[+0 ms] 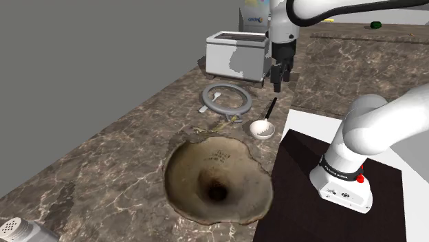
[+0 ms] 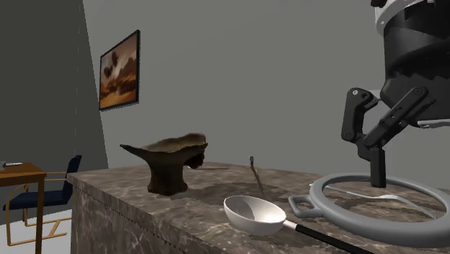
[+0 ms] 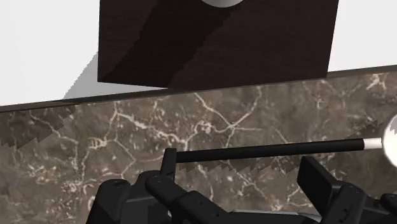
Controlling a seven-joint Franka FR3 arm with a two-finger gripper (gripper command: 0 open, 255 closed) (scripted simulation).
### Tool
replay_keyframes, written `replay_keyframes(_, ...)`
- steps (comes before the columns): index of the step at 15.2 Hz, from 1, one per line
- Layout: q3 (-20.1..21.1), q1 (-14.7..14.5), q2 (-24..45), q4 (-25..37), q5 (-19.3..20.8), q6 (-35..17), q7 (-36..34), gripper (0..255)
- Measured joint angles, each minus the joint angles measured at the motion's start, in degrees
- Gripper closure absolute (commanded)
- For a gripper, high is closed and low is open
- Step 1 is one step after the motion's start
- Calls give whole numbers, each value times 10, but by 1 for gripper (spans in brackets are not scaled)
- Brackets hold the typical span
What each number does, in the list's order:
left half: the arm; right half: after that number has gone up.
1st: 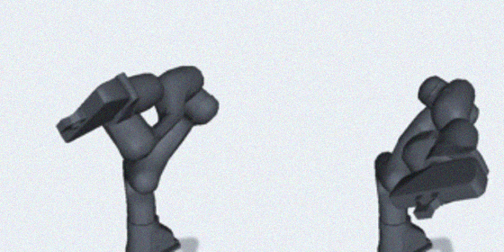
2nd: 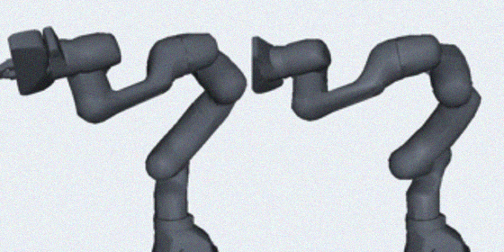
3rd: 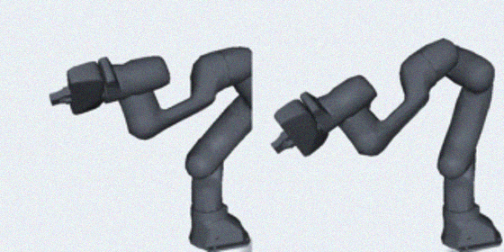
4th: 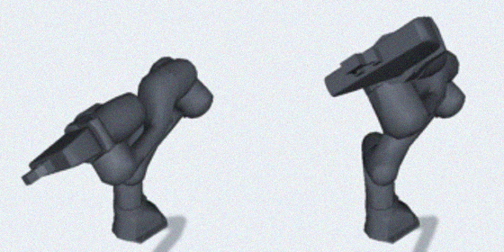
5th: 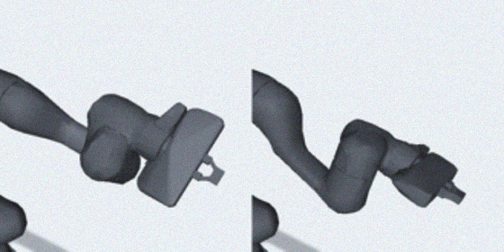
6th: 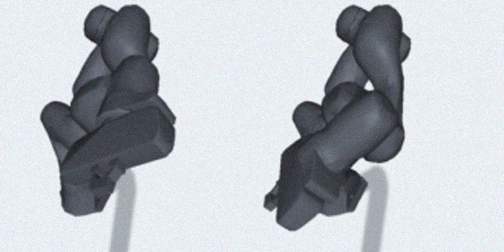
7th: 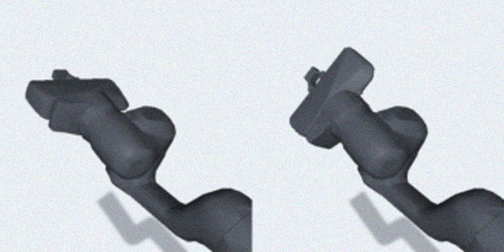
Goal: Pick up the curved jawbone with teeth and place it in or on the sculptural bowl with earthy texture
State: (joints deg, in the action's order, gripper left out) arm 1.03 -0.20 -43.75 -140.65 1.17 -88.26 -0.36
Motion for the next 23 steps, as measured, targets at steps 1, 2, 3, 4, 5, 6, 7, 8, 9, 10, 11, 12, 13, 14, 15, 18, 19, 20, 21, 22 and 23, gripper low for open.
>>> replay_keyframes(1, 0, 0, 0, 0, 0, 0, 0, 0)
replay_keyframes(2, 4, -4, 1, -1, -6, -5, -4, 0)
replay_keyframes(3, 9, -8, 3, -2, -14, -11, -8, 0)
replay_keyframes(4, 14, -13, 7, 1, -23, -17, -12, 0)
replay_keyframes(5, 24, -22, 6, 0, -37, -23, -22, 0)
replay_keyframes(6, 31, -28, 7, -1, -48, -30, -28, 0)
replay_keyframes(7, 42, -36, 12, 4, -62, -37, -38, 0)
replay_keyframes(8, 48, -42, 21, 12, -72, -43, -43, 0)
replay_keyframes(9, 54, -47, 26, 15, -81, -53, -47, 0)
replay_keyframes(10, 64, -55, 29, 20, -93, -58, -56, 0)
replay_keyframes(11, 72, -61, 34, 27, -104, -63, -63, 0)
replay_keyframes(12, 80, -68, 37, 31, -114, -70, -70, 0)
replay_keyframes(13, 87, -73, 43, 36, -123, -78, -75, 0)
replay_keyframes(14, 93, -78, 45, 37, -132, -86, -78, 0)
replay_keyframes(15, 101, -84, 51, 48, -141, -89, -86, 0)
replay_keyframes(18, 125, -99, 73, 65, -165, -118, -102, 0)
replay_keyframes(19, 135, -105, 80, 75, -173, -125, -111, 0)
replay_keyframes(20, 142, -108, 87, 82, -180, -134, -115, 0)
replay_keyframes(21, 150, -113, 94, 90, -186, -142, -122, 0)
replay_keyframes(22, 155, -115, 100, 92, -190, -150, -124, 0)
replay_keyframes(23, 159, -117, 102, 89, -193, -158, -126, 0)
